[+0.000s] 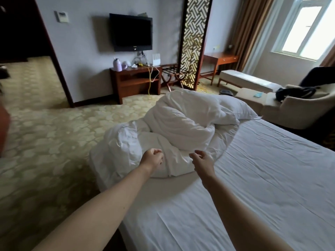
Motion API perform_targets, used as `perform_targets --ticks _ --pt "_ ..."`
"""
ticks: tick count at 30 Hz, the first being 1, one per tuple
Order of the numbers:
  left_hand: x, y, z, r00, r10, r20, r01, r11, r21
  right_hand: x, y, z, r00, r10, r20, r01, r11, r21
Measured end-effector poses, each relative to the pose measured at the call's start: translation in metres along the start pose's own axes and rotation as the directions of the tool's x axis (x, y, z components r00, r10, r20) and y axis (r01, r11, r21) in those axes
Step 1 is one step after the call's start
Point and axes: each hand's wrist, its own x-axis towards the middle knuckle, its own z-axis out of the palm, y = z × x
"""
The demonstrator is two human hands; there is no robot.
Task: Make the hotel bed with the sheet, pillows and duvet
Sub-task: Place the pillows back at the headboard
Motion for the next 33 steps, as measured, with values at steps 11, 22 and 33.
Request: perform_targets --ticks 11,22,33 --pt "0.106 0.008 -0.081 0.988 -0.025 -0.154 0.027 1.0 0.009 0.104 -0.033 0.105 0.988 0.015 0.151 -0.014 1.0 -0.007" --pt "0.296 -0.004 -0.138 0.998 -0.068 0.002 0.067 0.995 0.072 0.228 -0.044 0.228 0.993 0.108 0.045 -0.108 0.994 0.001" --pt "0.495 -0.022 -0.181 0.967 -0.219 0.133 0.189 0.96 0.207 0.343 -0.044 0.343 0.95 0.308 -0.058 -0.312 0.946 -0.086"
